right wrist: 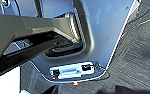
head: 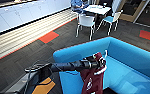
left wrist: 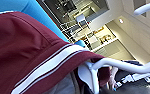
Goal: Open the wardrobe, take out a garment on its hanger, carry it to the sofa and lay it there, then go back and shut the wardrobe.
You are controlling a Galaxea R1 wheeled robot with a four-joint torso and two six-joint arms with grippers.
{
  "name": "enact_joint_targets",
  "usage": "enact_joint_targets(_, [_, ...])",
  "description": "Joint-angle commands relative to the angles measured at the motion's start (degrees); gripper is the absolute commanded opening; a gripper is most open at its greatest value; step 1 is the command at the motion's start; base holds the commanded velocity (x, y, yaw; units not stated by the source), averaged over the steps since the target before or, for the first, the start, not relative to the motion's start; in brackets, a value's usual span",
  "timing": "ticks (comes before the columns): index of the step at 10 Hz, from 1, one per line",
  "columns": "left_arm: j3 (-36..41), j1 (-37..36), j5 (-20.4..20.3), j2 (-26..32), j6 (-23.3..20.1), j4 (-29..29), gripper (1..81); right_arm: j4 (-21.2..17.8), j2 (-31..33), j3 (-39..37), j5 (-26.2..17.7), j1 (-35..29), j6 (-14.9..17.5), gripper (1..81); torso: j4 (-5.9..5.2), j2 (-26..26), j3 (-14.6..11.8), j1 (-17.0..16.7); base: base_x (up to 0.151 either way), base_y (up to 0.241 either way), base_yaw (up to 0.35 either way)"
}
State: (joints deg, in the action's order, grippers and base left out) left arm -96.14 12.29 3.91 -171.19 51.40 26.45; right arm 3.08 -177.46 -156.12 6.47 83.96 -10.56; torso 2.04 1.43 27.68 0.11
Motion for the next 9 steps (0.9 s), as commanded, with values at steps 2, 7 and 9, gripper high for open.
enact_joint_targets(2, [-3.5, -13.9, -3.7, -3.5, 2.9, 0.6, 1.0, 0.3, -0.5, 0.3, -4.0, 0.6, 0.2, 81.1, 0.0, 0.0, 0.0, 0.0, 0.0, 0.0, 0.0])
enact_joint_targets(7, [-10.4, -19.3, -3.6, -8.8, 5.6, 0.6, 1.0, 0.3, -0.5, 0.3, -4.0, 0.6, 0.2, 81.1, 0.0, 0.0, 0.0, 0.0, 0.0, 0.0, 0.0])
enact_joint_targets(9, [-13.1, -20.9, -3.6, -9.7, 5.8, 0.4, 1.0, 0.3, -0.5, 0.3, -4.0, 0.6, 0.2, 81.1, 0.0, 0.0, 0.0, 0.0, 0.0, 0.0, 0.0])
